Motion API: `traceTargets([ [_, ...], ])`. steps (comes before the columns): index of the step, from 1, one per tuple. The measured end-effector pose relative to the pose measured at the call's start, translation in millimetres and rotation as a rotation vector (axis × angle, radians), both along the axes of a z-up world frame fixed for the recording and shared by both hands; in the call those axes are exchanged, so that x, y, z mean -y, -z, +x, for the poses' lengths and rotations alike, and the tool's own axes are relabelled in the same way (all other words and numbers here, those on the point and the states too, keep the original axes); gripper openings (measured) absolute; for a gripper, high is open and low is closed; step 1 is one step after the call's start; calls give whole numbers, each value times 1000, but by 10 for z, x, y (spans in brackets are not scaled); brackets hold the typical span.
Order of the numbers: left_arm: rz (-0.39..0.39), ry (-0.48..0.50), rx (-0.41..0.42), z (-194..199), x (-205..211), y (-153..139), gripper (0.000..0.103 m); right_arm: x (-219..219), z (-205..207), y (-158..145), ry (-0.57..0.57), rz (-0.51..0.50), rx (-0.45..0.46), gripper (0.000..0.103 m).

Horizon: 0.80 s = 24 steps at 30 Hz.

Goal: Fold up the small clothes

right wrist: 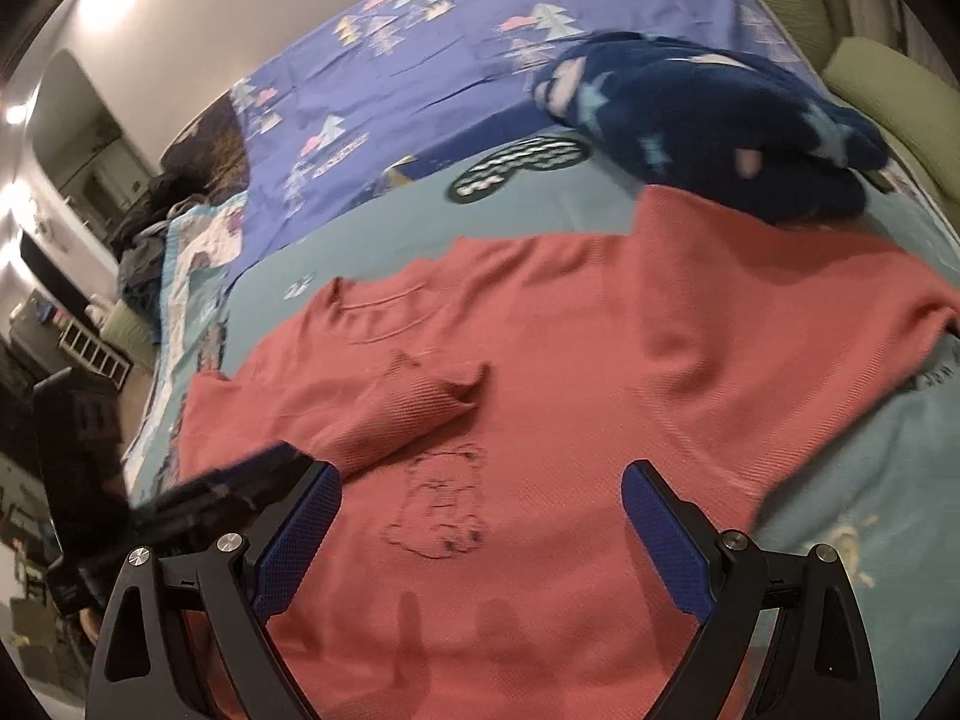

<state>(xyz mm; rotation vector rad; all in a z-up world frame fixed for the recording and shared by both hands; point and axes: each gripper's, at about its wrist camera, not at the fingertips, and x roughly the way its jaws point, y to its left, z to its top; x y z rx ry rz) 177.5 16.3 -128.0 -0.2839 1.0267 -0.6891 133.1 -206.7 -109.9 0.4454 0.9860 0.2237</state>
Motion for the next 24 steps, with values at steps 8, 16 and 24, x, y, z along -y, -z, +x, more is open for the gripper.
traceTargets([
  [8, -173, 161, 98, -497, 69, -379, 64, 133, -1, 19, 8, 26, -30, 96],
  [16, 252, -217, 285, -696, -603, -417, 64, -231, 210, 234, -187, 123, -102, 80],
  [24, 304, -467, 203, -680, -1332, -214, 64, -394, 643, 390, -303, 191, -58, 75],
])
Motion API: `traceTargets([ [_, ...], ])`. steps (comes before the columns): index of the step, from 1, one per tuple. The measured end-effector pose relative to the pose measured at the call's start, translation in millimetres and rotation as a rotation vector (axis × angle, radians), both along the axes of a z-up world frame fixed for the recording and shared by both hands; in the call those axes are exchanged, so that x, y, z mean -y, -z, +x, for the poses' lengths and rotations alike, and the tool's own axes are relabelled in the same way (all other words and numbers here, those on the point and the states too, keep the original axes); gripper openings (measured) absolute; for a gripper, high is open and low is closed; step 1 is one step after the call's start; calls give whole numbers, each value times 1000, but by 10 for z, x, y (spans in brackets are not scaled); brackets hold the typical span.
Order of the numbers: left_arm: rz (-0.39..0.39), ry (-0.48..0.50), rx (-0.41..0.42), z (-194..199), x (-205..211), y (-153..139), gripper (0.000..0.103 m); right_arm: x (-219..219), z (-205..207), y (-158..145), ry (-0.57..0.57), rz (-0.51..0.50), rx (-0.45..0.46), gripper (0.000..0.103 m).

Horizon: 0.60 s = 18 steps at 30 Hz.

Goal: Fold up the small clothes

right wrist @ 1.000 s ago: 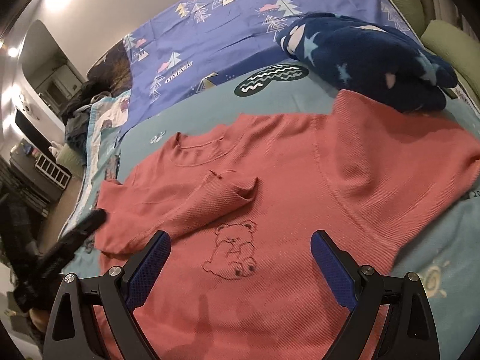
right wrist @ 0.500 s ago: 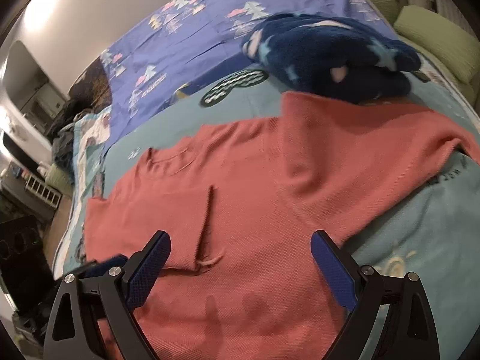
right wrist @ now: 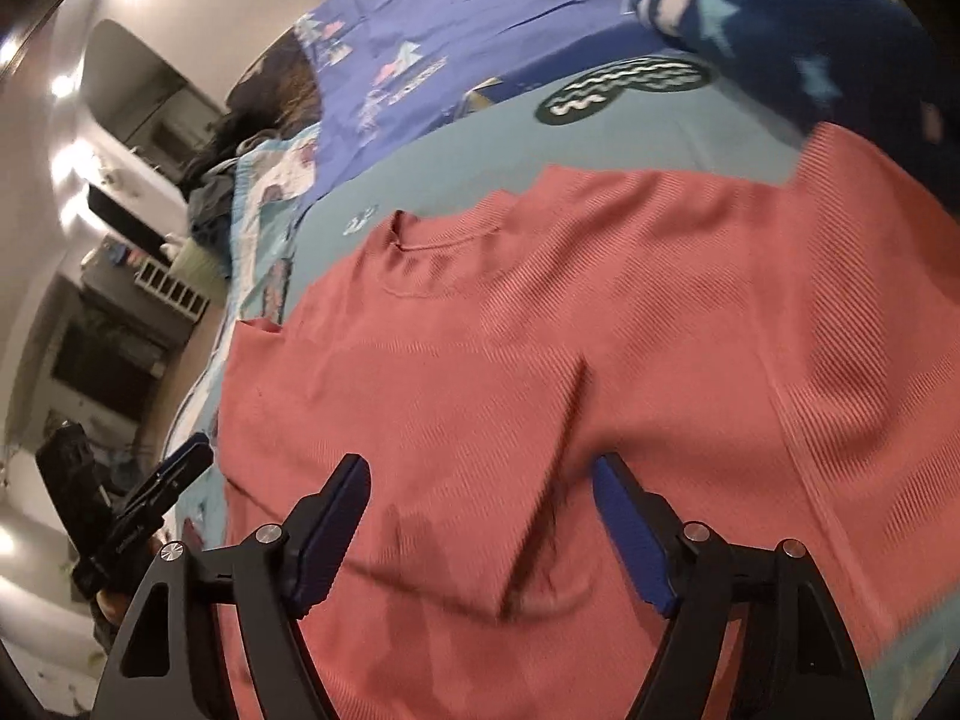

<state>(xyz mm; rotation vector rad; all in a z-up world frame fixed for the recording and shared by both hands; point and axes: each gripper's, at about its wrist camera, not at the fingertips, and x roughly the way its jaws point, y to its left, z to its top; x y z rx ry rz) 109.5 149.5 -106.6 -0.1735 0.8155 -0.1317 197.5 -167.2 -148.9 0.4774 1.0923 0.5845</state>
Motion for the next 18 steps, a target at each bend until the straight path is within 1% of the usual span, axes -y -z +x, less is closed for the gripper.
traceTargets([
  [1, -2, -7, 3, -20, -78, -5, 64, -23, 42, 9, -1, 13, -4, 68],
  [2, -2, -15, 7, -35, -132, -9, 64, -44, 81, 9, -2, 16, -13, 42],
  [3, -2, -25, 12, -36, -139, -24, 64, -50, 118, 18, 1, 6, -30, 1],
  [4, -2, -34, 16, -36, -147, -40, 64, -46, 134, 9, -1, 25, -43, 4],
  [5, -3, -39, 18, -44, -226, -24, 64, -18, 122, -33, 6, 48, -31, 3],
  [6, -4, -44, 23, -48, -243, -39, 64, 14, 94, -130, 21, 48, 11, 3],
  [8, -2, -40, 34, -36, -280, -70, 64, 78, 52, -307, 53, 32, 78, 3],
  [10, 4, -29, 52, -17, -276, -118, 64, 173, 33, -455, 76, 34, 109, 3],
  [12, 8, -7, 68, 3, -230, -154, 65, 270, 10, -550, 104, -3, 133, 3],
  [14, 17, 13, 78, 32, -171, -180, 65, 355, 9, -555, 126, -43, 139, 3],
  [18, 31, 53, 76, 137, -13, -155, 66, 501, 42, -383, 165, -85, 99, 3],
])
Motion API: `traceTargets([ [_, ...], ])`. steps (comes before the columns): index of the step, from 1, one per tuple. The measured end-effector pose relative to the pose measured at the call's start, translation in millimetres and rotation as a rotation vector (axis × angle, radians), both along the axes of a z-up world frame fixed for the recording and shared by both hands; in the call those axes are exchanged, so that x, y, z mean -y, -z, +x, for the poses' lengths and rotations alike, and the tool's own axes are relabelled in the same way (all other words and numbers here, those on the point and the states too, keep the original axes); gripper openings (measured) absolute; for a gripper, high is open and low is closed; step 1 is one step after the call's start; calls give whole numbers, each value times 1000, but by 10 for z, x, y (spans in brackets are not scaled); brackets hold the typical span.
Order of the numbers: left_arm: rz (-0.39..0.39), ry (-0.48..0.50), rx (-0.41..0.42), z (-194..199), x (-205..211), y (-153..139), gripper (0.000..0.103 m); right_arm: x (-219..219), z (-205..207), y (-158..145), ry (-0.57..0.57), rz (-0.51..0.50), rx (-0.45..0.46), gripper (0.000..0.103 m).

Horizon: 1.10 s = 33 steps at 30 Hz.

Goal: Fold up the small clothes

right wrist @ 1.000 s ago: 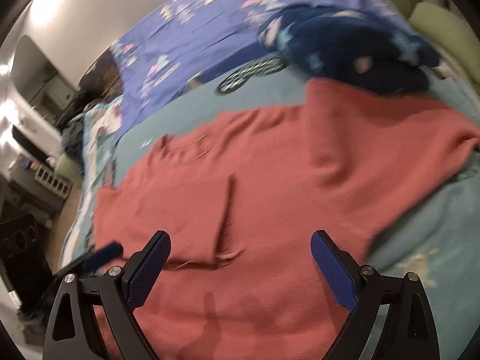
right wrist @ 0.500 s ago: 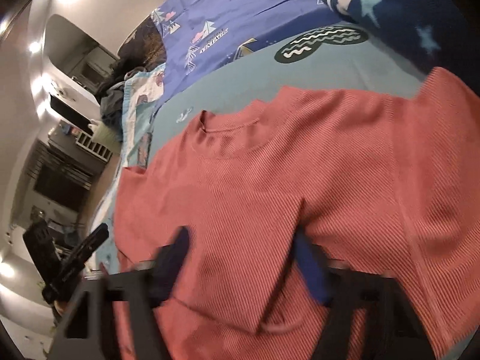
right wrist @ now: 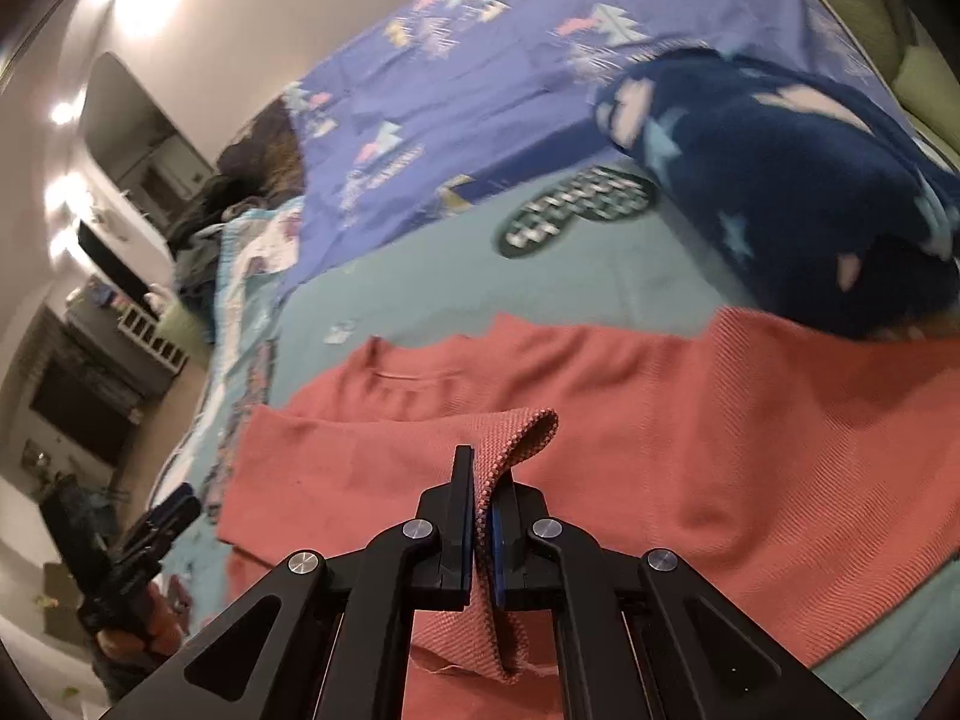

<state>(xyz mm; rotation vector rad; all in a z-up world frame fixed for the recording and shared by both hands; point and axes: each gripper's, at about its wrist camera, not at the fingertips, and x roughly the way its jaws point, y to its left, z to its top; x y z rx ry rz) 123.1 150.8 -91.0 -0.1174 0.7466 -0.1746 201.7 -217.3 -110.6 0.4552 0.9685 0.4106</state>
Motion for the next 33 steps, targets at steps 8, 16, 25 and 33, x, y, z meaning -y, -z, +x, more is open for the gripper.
traceTargets([
  [8, 7, 48, -21, 121, 195, 67, 66, 139, 66, 166, 33, -66, -5, 5],
  [16, 57, 38, -159, 315, 283, 450, 66, 537, -135, 218, 127, -62, -44, 21],
  [25, 93, 79, -98, 172, 566, 216, 66, 1924, -887, 296, 500, 36, -97, 38],
  [33, 121, 179, -60, 144, 1123, -3, 66, 2804, -1174, 785, 749, 271, -190, 44],
])
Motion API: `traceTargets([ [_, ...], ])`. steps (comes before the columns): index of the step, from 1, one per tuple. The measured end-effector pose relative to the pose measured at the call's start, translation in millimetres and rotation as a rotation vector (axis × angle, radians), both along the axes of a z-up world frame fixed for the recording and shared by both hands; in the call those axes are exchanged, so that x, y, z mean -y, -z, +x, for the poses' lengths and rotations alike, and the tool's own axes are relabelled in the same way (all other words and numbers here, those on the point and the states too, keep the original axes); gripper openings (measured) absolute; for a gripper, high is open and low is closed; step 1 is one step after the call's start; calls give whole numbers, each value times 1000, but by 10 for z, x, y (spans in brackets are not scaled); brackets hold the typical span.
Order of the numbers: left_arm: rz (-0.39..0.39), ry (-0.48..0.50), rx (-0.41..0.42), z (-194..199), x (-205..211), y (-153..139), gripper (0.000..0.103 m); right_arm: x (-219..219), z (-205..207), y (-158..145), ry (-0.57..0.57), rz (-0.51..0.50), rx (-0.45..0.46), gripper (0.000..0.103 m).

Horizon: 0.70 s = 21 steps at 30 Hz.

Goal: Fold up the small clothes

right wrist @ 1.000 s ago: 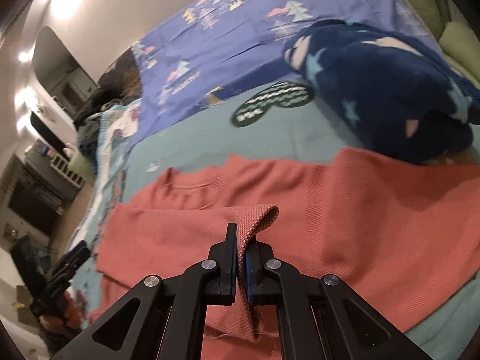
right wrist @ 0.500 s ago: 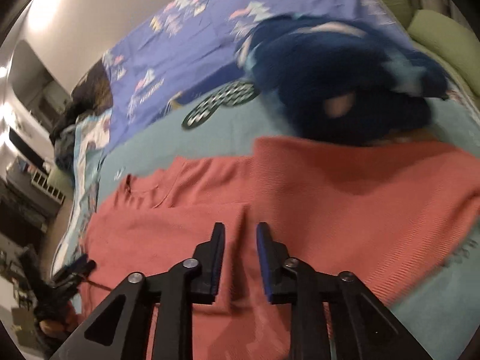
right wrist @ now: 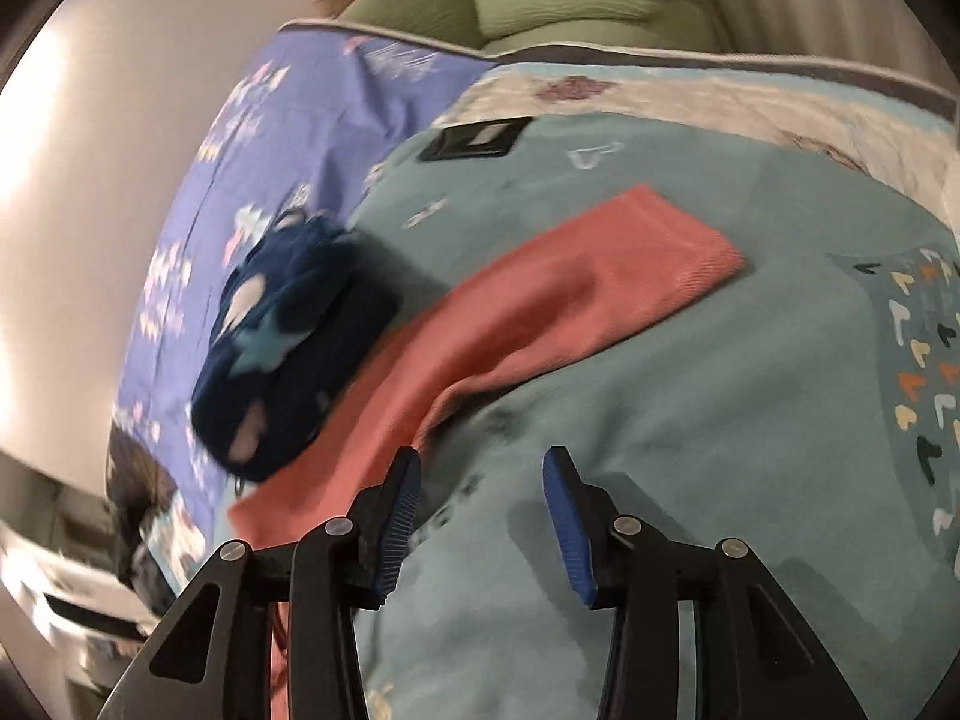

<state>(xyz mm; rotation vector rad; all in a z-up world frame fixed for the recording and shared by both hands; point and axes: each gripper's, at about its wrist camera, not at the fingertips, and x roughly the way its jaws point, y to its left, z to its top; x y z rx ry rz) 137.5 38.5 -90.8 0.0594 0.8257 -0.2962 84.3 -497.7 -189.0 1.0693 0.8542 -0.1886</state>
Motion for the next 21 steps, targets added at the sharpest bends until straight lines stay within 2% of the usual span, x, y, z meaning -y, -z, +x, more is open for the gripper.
traceTargets([
  [5, -14, -14, -23, 12, 154, -16, 66, 221, 139, 178, 64, 71, 16, 48],
  [9, -16, -43, -34, 41, 220, -15, 66, 492, 218, 412, 189, 125, 9, 48],
  [14, -24, -68, -46, 74, 274, -8, 66, 637, 311, 508, 257, 98, -1, 47],
  [16, -34, -75, -52, 94, 281, -12, 66, 626, 389, 463, 219, 35, -17, 23],
  [17, -38, -78, -54, 111, 291, -14, 66, 621, 414, 440, 187, 16, -9, 5],
  [21, -39, -86, -52, 124, 305, -9, 66, 504, 386, 70, 137, -77, 96, 4],
])
